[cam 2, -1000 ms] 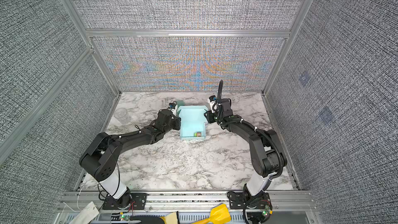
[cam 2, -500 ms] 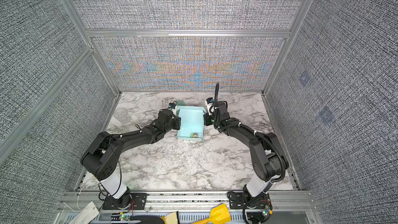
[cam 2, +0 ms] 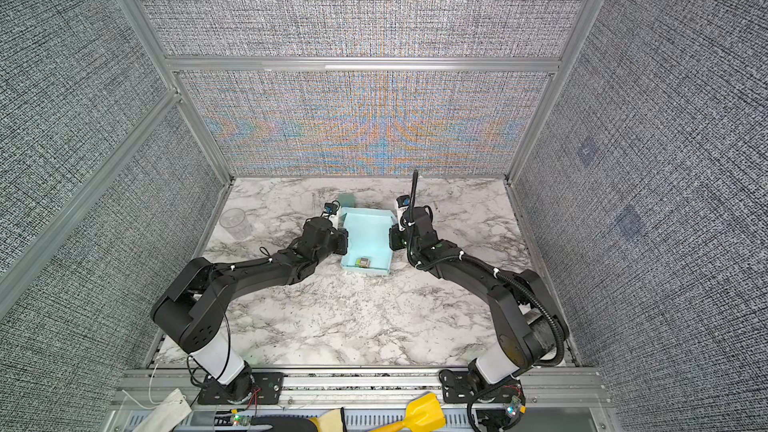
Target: Fold the paper box
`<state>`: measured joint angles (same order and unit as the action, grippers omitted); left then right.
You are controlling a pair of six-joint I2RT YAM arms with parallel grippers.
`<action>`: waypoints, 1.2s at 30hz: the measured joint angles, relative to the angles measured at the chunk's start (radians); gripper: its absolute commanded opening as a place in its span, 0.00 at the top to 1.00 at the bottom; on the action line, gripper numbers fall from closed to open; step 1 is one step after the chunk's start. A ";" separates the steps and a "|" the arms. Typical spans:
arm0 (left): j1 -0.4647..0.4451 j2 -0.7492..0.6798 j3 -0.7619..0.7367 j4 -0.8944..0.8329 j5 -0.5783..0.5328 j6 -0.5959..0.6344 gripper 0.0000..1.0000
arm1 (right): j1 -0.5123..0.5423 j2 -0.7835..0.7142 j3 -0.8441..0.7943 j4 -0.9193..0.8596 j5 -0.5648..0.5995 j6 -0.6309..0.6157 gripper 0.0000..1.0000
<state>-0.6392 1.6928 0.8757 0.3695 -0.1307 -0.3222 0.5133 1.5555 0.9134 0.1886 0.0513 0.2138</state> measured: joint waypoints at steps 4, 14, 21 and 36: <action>-0.003 -0.006 -0.014 0.023 -0.002 0.000 1.00 | 0.010 0.000 -0.020 0.028 0.041 0.013 1.00; -0.016 -0.021 -0.062 0.114 -0.045 -0.004 1.00 | 0.044 -0.006 -0.083 0.150 0.126 0.023 1.00; -0.025 -0.013 -0.103 0.215 -0.063 0.000 1.00 | 0.077 0.003 -0.120 0.243 0.199 0.049 1.00; -0.029 0.009 -0.220 0.422 -0.042 0.063 1.00 | 0.151 0.050 -0.214 0.442 0.317 0.077 1.00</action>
<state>-0.6685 1.7016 0.6559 0.7910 -0.1722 -0.2596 0.6640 1.6051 0.6991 0.6308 0.3679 0.2913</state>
